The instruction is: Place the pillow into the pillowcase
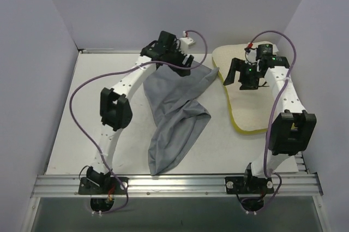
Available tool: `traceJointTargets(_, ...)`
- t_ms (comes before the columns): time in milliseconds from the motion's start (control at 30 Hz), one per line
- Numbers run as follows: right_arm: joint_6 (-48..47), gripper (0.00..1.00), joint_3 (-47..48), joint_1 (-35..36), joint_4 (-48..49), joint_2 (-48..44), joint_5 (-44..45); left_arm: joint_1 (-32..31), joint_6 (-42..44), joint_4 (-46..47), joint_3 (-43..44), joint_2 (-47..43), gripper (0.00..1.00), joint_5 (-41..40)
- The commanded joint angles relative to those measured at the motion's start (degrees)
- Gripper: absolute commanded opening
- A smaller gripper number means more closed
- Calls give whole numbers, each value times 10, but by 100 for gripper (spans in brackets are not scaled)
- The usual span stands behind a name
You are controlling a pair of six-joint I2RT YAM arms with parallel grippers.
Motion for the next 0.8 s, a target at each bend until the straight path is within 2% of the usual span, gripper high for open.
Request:
traceJointTargets(0,-12,87,-41,-15,-33,-77,-44,-32,-29,15,112,113,81,23)
traceJointTargets(67,-23,87,-67,-19,-47,-113,-46,-50,-49,22,178,155,82,24)
traceJointTargets(233,-46,87,-100,-42,-76,-177,-47,-82,-69,79,187,214,86,22)
traceJointTargets(433,-63,87,-123,-64,-102,-210,-46,-101,-91,106,211,269,86,-38)
traceJointTargets(500,-68,87,-125,-68,-109,-212,-46,-101,-96,115,211,277,76,-37)
traceJointTargets(567,-72,87,-125,-72,-114,-215,-46,-101,-98,128,214,273,57,-47)
traceJointTargets(600,-73,87,-125,-73,-115,-214,-45,-100,-98,142,217,268,31,-51)
traceJointTargets(633,-74,87,-128,-73,-116,-214,-47,-99,-96,146,228,261,14,-54)
traceJointTargets(667,-74,87,-129,-73,-115,-214,-50,-97,-96,151,232,234,2,-58)
traceJointTargets(733,-73,86,-132,-71,-112,-212,-61,-86,-97,152,225,189,0,-62)
traceJointTargets(767,-73,86,-136,-70,-109,-207,-66,-62,-102,152,198,131,0,-60)
